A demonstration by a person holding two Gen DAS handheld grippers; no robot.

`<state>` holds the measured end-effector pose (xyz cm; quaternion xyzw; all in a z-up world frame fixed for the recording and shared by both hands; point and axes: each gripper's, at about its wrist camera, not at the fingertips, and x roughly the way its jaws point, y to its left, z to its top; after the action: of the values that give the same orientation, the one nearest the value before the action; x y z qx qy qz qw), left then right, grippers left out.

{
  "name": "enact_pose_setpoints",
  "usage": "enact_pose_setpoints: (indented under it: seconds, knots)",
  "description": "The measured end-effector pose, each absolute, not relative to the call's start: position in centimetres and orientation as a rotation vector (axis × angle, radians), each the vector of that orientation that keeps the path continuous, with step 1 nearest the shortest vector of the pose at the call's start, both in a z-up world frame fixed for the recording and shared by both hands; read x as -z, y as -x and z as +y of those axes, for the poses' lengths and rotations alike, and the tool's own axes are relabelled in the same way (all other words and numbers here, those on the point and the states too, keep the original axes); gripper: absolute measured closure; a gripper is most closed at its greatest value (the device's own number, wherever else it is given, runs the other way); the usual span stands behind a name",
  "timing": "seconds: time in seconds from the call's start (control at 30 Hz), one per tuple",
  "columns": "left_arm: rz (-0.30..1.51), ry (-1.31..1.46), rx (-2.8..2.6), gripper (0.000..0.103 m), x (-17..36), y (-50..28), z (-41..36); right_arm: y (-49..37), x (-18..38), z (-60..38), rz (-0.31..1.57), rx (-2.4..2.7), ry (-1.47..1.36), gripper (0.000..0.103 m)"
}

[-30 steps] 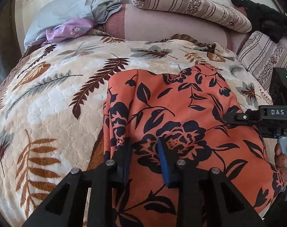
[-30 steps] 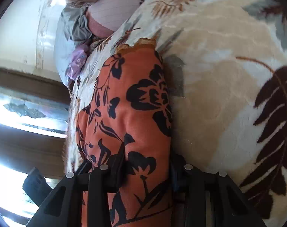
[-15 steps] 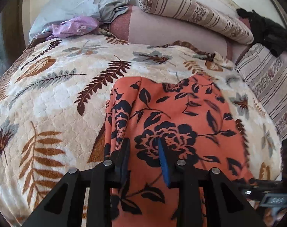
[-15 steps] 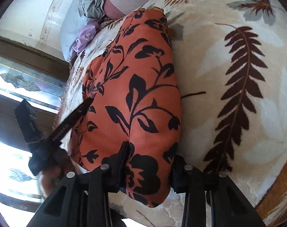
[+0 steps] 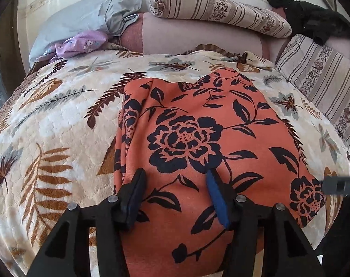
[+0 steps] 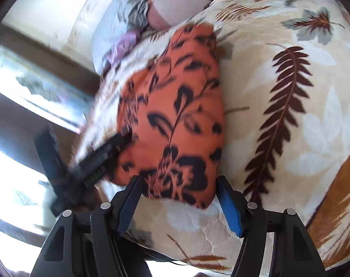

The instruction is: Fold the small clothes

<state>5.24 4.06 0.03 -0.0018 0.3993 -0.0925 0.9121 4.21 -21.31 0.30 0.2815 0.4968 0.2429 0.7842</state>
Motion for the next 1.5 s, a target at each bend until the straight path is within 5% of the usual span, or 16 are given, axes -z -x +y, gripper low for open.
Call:
enact_pose_setpoints:
  seconds: [0.2,0.27,0.4,0.5,0.6,0.93,1.13,1.3,1.5]
  knots:
    - [0.801,-0.008,0.184,0.046,0.1,-4.8,3.9,-10.8,3.3,-22.7,1.175,-0.549,-0.873,0.034]
    - [0.792,-0.018,0.184,0.046,0.2,-4.7,3.9,-11.0,3.9,-20.8,1.216,-0.542,-0.72,0.046]
    - [0.707,0.011,0.143,0.047,-1.4,-3.5,3.9,-10.9,1.9,-19.2,1.22,-0.484,-0.582,0.047]
    - [0.548,0.062,0.218,0.045,-3.7,-1.5,4.0,-11.0,2.2,-18.8,1.234,-0.467,-0.587,0.043]
    - [0.791,-0.076,0.21,0.044,0.3,-3.6,1.9,-11.2,2.5,-19.1,1.242,-0.485,-0.646,0.036]
    - [0.749,-0.088,0.216,0.044,0.0,-3.0,1.8,-15.8,2.3,-21.8,1.169,-0.423,-0.901,0.021]
    - [0.708,-0.08,0.19,0.043,0.3,-2.6,1.7,-16.8,3.0,-17.1,1.333,-0.371,-0.649,0.042]
    - [0.697,-0.045,0.179,0.043,0.2,-2.5,1.9,-14.6,1.1,-18.2,1.285,-0.311,-0.659,0.028]
    - [0.698,0.029,0.185,0.043,0.0,-2.8,2.7,-10.1,1.2,-18.9,1.317,-0.302,-0.609,0.034]
